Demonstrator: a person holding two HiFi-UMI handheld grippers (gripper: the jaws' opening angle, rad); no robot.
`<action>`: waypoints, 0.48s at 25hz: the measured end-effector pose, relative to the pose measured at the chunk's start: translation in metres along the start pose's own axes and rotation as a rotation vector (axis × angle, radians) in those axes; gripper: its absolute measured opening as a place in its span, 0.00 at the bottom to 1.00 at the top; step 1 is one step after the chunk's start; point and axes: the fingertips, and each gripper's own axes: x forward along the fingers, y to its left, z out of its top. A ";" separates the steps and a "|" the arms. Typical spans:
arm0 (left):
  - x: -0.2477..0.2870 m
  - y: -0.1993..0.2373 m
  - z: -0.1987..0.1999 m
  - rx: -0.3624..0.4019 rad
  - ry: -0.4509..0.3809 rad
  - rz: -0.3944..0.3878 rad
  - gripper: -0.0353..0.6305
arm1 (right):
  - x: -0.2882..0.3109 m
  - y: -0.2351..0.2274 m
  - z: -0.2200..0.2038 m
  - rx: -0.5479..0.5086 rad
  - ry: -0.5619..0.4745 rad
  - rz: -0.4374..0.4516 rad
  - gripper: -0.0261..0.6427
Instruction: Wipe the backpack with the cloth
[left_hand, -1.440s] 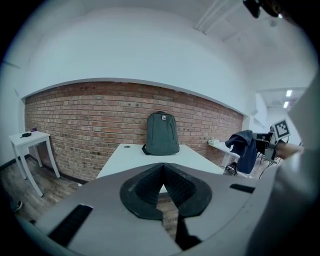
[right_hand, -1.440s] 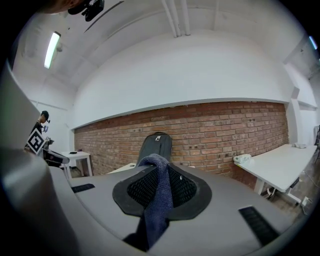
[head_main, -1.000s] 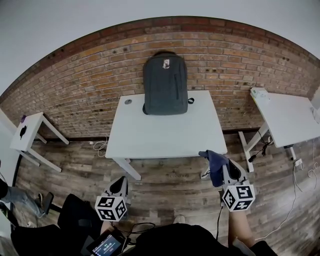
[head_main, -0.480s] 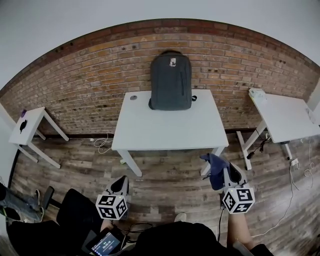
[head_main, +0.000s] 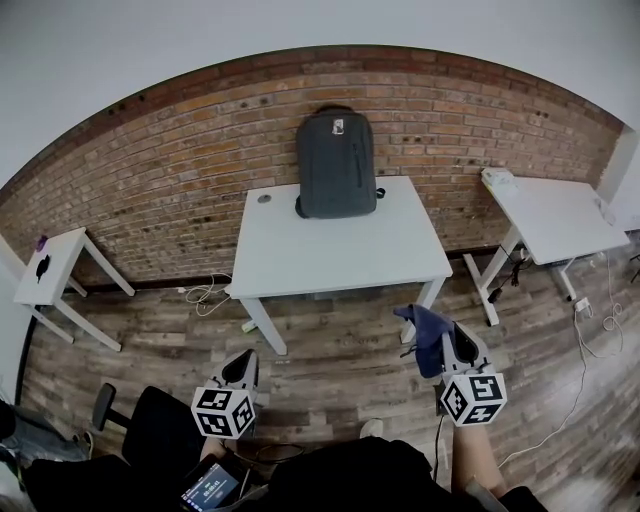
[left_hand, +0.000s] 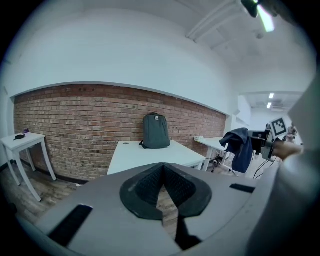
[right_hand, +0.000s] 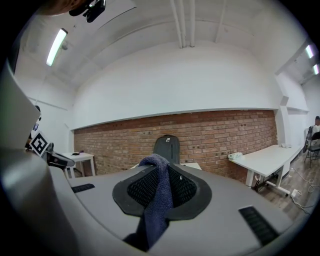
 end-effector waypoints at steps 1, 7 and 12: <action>-0.006 0.004 -0.002 -0.002 -0.001 -0.001 0.05 | -0.005 0.006 0.002 -0.004 -0.005 -0.003 0.11; -0.032 0.015 -0.004 0.006 -0.031 -0.036 0.05 | -0.040 0.033 0.007 -0.018 -0.027 -0.042 0.11; -0.057 0.028 -0.008 -0.009 -0.041 -0.048 0.05 | -0.065 0.056 0.010 -0.027 -0.022 -0.064 0.11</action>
